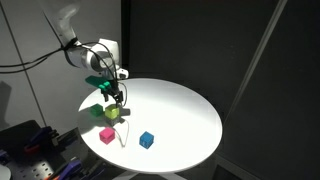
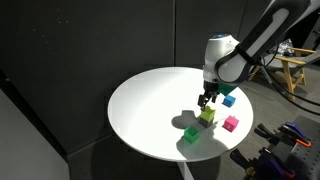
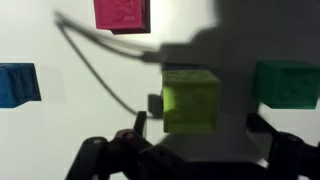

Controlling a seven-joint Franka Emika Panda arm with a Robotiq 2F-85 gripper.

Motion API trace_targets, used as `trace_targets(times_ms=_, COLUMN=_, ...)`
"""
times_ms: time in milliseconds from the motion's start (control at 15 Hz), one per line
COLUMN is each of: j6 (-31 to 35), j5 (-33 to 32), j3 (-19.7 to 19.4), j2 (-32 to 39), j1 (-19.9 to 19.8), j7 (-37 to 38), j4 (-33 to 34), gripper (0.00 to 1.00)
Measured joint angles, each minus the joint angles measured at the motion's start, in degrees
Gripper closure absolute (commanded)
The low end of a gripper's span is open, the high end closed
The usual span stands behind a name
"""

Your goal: Move the yellow cube from the right and back to the left

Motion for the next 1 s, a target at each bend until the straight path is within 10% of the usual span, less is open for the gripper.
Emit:
trace_targets(times_ms=867, j6=0.42, j5=0.0, j3=-0.03, j2=3.65, j1=0.0, j7=-1.12, j4=1.26, gripper=0.0)
trace_targets(times_ms=933, j6=0.42, j5=0.0, j3=-0.05, j2=3.87, j1=0.0, j7=-1.18, j4=1.33, gripper=0.25)
trace_targets(times_ms=1000, j6=0.42, j5=0.0, j3=-0.08, j2=4.02, j1=0.0, j7=-1.23, j4=1.37, gripper=0.26)
